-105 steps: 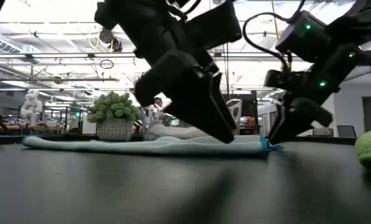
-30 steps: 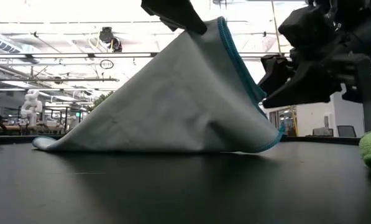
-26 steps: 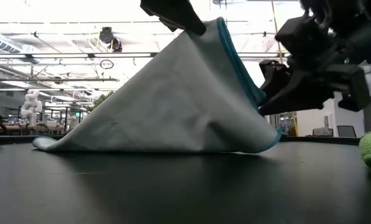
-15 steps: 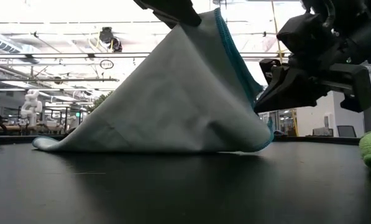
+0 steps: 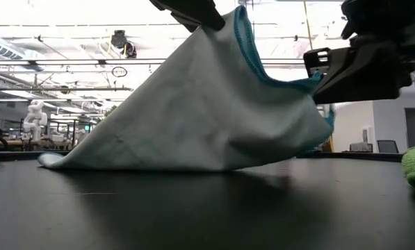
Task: Fold microfiber towels
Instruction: Fold the blue towel
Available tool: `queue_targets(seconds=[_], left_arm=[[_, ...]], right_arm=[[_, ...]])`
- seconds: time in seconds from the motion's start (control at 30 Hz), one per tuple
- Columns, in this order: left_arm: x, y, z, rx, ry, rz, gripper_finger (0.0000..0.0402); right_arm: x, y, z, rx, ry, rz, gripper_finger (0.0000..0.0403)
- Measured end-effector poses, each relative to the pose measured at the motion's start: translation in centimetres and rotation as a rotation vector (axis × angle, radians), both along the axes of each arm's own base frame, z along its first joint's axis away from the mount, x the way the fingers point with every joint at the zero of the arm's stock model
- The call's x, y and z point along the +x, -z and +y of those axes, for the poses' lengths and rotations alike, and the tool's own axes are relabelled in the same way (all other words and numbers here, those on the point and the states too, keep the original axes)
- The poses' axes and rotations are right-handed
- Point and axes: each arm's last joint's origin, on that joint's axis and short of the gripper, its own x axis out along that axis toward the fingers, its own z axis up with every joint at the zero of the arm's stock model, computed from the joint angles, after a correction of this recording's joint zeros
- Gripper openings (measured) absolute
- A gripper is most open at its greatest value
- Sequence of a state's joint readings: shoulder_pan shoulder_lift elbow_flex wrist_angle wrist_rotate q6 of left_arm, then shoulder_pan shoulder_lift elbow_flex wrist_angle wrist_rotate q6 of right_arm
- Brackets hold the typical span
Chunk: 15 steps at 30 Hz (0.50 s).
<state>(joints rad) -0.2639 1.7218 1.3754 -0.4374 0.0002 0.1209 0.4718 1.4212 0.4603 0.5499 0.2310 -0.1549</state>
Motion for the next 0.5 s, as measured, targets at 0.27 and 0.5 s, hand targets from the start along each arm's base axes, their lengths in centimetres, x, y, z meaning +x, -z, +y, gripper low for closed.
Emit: queue_targets(seconds=[0.27, 0.5], left_arm=[[0.1, -0.5, 1.8, -0.003, -0.046, -0.012, 0.0029], [-0.4, -1.4, 2.3, 0.002, -0.049, -0.022, 0.0127]], right_arm=[[-0.1, 0.1, 0.1, 0.028, 0.018, 0.018, 0.0000], [-0.1, 0.1, 0.0, 0.045, 0.034, 0.024, 0.0000]])
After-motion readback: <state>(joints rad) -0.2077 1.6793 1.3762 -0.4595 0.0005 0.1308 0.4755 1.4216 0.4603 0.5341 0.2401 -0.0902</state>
